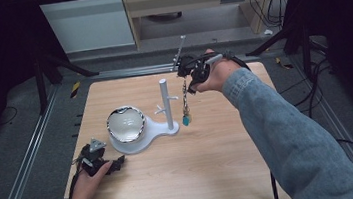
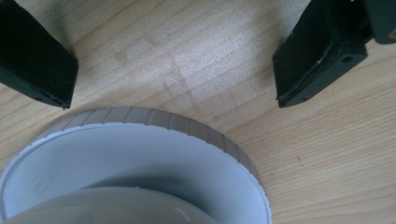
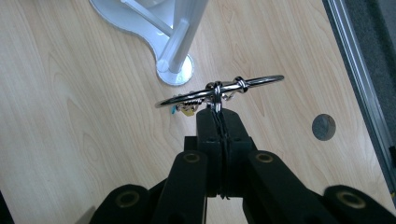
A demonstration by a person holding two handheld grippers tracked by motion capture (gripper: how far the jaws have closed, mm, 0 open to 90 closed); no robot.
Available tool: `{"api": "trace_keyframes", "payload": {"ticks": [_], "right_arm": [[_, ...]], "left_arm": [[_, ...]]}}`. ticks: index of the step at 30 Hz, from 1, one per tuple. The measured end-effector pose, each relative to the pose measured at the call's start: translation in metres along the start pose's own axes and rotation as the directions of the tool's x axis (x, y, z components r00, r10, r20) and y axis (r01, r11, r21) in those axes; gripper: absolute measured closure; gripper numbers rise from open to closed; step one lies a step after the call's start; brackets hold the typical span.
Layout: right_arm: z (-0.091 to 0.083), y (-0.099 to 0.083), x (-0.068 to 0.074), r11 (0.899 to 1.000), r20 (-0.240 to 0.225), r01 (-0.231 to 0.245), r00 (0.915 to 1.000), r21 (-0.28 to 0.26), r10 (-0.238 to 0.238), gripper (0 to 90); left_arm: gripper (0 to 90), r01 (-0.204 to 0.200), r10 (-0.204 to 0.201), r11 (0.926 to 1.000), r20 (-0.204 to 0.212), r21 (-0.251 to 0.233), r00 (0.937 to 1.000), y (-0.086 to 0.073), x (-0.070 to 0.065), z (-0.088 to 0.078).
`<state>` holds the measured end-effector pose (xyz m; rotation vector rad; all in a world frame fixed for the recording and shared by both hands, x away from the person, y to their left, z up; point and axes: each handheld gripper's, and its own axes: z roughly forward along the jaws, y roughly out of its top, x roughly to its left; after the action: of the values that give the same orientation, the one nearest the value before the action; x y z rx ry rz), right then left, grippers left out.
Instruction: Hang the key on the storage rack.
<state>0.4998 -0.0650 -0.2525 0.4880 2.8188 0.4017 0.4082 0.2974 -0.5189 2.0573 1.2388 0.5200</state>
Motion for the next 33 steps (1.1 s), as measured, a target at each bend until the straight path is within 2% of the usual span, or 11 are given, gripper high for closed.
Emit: {"api": "trace_keyframes", "payload": {"ticks": [19, 26, 33], "right_arm": [[-0.006, 0.015, 0.007, 1.000, -0.003, 0.025, 0.9997, 0.003, -0.025, 88.7], [0.000, 0.025, 0.011, 0.999, -0.015, 0.034, 0.9993, 0.014, -0.033, 88.7], [0.008, 0.028, 0.009, 0.999, -0.023, 0.034, 0.9992, 0.020, -0.034, 88.7]], "left_arm": [[0.0, 0.000, 0.000, 1.0000, 0.000, 0.000, 1.0000, 0.000, 0.000, 0.000], [0.0, -0.001, 0.001, 1.0000, 0.000, 0.000, 1.0000, 0.000, 0.000, 0.000], [0.0, -0.001, 0.001, 1.0000, 0.001, 0.000, 1.0000, 0.000, 0.000, 0.000]]}}
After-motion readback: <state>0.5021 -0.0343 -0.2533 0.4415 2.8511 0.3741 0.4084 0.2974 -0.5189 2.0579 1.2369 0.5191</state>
